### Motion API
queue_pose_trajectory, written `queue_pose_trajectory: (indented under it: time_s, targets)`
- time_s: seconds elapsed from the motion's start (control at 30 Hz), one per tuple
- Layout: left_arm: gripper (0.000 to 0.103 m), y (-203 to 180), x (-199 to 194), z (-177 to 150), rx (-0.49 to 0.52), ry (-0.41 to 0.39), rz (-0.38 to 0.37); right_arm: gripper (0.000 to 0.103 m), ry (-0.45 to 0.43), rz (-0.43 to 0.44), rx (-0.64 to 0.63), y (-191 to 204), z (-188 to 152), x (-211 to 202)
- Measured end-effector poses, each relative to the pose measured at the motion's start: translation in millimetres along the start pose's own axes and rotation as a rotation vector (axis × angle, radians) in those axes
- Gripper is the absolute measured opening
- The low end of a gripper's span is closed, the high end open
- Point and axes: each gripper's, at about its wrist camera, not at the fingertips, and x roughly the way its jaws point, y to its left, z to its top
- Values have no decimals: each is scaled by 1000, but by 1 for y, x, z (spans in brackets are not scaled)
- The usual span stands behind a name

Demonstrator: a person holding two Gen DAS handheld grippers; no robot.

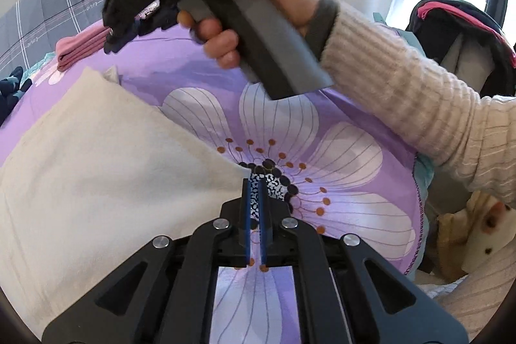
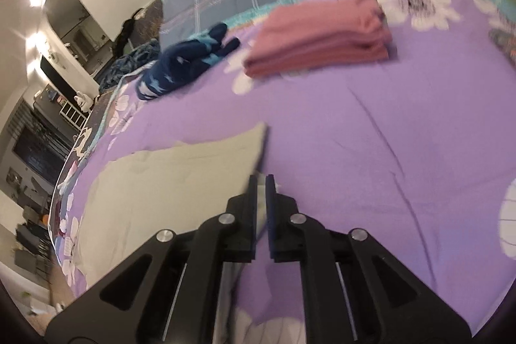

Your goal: Fold small clothes

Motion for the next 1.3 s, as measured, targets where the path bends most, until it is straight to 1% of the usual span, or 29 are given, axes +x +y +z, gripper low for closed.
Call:
queue_pose_trajectory:
  time_s: [0.03, 0.07, 0.1, 0.13, 0.17, 0.27, 0.3, 0.33, 0.37, 0.4, 0.43, 0.47, 0.53, 0.57, 0.6, 0.63, 0.77, 0.8, 0.87, 0.9, 0.93, 1.0, 1.1, 1.13, 1.17, 1.2, 1.23, 1.27, 1.3]
  targets:
    - [3, 1, -1, -1, -8, -3, 8, 28, 7, -3, -26, 4, -2, -2]
    - [7, 2, -3, -1, -13, -8, 21, 35, 23, -16, -59, 11, -4, -1]
    - [13, 3, -4, -2, -16, -10, 37, 52, 43, -33, -90, 15, -7, 1]
    - [34, 4, -4, -3, -17, -12, 62, 55, 62, -41, -107, 18, -10, 6]
    - [38, 2, -4, -2, -14, -16, 76, 55, 87, -42, -113, 19, -12, 12]
    - [39, -1, 5, -2, 22, 11, 97, 55, 173, -2, -40, 14, -15, 38]
    - [39, -2, 10, -1, 34, 17, 107, 50, 173, -4, -8, 11, -13, 45]
    - [38, -3, 16, 0, 43, 29, 115, 25, 156, -26, 8, 9, -10, 48]
    - [30, -2, 18, 1, 40, 33, 112, 9, 138, -17, 38, 6, -4, 49]
    - [19, 0, 16, 3, 26, 28, 96, 6, 128, 22, 72, 5, -2, 46]
    - [8, 3, 15, 5, 20, 30, 89, 6, 105, 40, 94, 7, 0, 40]
    - [7, 5, 14, 6, 16, 33, 80, 6, 96, 33, 84, 9, 0, 37]
    - [7, 6, 14, 5, 11, 37, 67, 6, 87, -30, 24, 17, -2, 36]
    - [7, 6, 15, 3, 16, 38, 70, 6, 111, -86, 3, 18, -6, 45]
    - [7, 4, 15, 3, 25, 38, 78, 7, 131, -118, -5, 15, -8, 53]
    - [7, 1, 16, 3, 36, 36, 87, 6, 142, -122, -2, 11, -10, 59]
    - [7, -4, 14, 2, 49, 30, 70, 6, 131, -43, 91, -4, -8, 55]
    - [7, -5, 14, 1, 52, 29, 66, 8, 118, -57, 89, -2, -6, 49]
    - [7, -5, 13, 0, 62, 27, 71, 14, 80, -140, 50, 5, -4, 39]
    - [7, -3, 13, 0, 58, 26, 68, 22, 53, -195, 16, 10, -4, 31]
    - [7, -2, 13, 0, 52, 24, 63, 22, 40, -210, -2, 14, -4, 25]
    - [7, 2, 12, -1, 31, 20, 48, 22, 32, -162, -12, 20, -8, 14]
    - [7, 6, 11, -2, 21, 14, 37, 21, 43, -48, -56, 33, -16, 7]
    - [7, 6, 10, -2, 21, 12, 35, 21, 53, -34, -69, 36, -18, 10]
    - [7, 7, 10, -2, 20, 10, 32, 21, 76, -36, -79, 39, -21, 17]
    - [7, 9, 8, -3, 13, 7, 27, 24, 106, -51, -78, 39, -23, 26]
    - [7, 10, 7, -4, 4, 4, 22, 32, 163, -71, -74, 36, -26, 39]
    - [8, 12, 5, -5, -9, 1, 16, 32, 196, -75, -72, 32, -29, 49]
    - [8, 16, 1, -8, -27, -3, 10, 28, 181, -83, -72, 30, -33, 52]
